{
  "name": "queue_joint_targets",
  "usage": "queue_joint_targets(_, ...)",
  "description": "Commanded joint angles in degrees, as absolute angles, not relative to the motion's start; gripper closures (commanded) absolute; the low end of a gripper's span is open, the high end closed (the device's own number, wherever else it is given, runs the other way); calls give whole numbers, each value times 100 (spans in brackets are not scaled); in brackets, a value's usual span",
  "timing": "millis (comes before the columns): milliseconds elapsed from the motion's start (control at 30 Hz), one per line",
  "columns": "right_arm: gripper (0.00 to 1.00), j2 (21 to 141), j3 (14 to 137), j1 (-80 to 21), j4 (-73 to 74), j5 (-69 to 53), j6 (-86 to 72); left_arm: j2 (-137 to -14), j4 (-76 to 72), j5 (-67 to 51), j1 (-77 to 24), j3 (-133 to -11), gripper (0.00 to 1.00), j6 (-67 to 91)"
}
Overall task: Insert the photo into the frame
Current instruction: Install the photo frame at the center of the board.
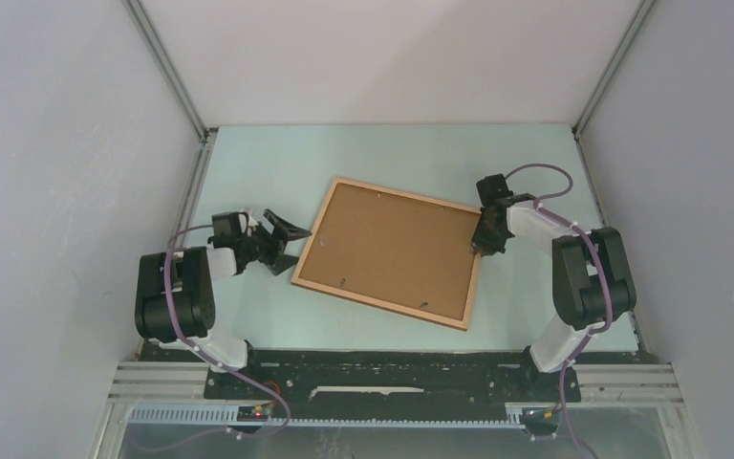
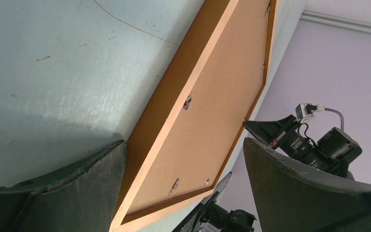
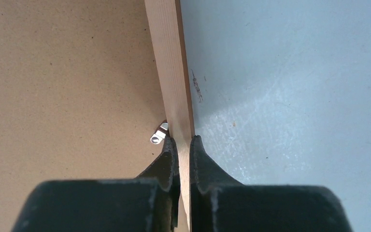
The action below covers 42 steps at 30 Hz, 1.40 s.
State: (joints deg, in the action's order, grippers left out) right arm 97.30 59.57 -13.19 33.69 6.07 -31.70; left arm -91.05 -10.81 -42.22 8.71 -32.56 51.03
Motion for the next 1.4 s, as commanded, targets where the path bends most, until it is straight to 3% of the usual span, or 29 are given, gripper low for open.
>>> queue_joint_targets(0, 85, 9692, 6090, -1504, 2946, 112, -3796, -8923, -1088, -4446, 850, -3095, 4, 5177)
queue_joint_targets(133, 41, 9445, 6088, -1510, 3064, 197, -3652, -8921, -1113, -4452, 851, -3089, 4, 5211)
queue_joint_targets(200, 35, 9458, 6100, -1443, 3045, 170, -3639, -8914, -1156, -4469, 846, -3085, 4, 5235)
queue_joint_targets(467, 35, 9873, 6574, -1337, 3217, 441, -3599, -8886, -1183, -4487, 844, -3064, 4, 5236)
queue_joint_targets(633, 52, 10027, 6707, -1336, 3328, 638, -3570, -8881, -1194, -4490, 851, -3067, 4, 5245)
queue_joint_targets(700, 54, 10051, 6712, -1357, 3365, 704, -3546, -8886, -1202, -4489, 855, -3063, 4, 5247)
queue_joint_targets(1100, 38, 10141, 6733, -1415, 3633, 1140, -3367, -8894, -1229, -4482, 850, -3056, 4, 5269)
queue_joint_targets(1367, 35, 10214, 6705, -1325, 3635, 1120, -3300, -8899, -1229, -4485, 842, -3059, 4, 5266)
